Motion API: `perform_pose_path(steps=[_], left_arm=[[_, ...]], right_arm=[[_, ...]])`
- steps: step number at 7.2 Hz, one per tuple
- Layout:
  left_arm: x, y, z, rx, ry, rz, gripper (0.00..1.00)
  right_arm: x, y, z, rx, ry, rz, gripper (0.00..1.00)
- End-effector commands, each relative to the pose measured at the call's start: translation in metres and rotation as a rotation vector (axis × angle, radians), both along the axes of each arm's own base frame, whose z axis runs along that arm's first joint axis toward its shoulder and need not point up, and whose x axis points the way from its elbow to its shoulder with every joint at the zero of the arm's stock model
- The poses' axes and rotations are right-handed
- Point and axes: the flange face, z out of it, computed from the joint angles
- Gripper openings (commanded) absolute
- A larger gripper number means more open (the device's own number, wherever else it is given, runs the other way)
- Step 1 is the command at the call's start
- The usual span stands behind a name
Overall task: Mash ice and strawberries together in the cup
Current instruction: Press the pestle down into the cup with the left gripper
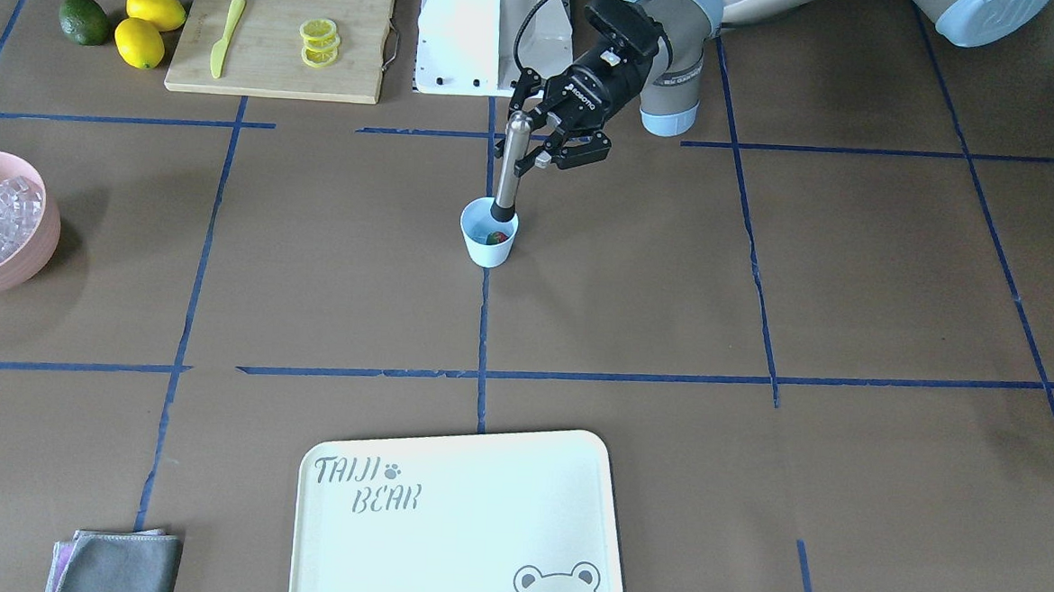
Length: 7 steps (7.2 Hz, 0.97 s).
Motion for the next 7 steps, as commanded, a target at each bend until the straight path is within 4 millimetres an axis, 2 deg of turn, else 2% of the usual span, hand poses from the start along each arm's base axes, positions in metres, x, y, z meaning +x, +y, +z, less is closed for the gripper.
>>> perform_pose_path(steps=[1,3,4,7], left_arm=[[0.004,0.002,0.0,-0.006,-0.007,0.004,0.0],[0.011,0.002,0.01,-0.013,-0.019,0.006,0.0],[0.015,0.007,0.01,-0.02,-0.016,0.007,0.0],[0.029,0.003,0.006,-0.029,-0.024,-0.002,0.0]], right_arm=[[0.0,0.0,0.0,0.0,0.001,0.0,0.99],[0.0,0.001,0.001,-0.001,0.001,0.0,0.99],[0.0,0.001,0.001,-0.003,0.001,0.0,1.0],[0.0,0.0,0.002,-0.003,0.001,0.0,0.99]])
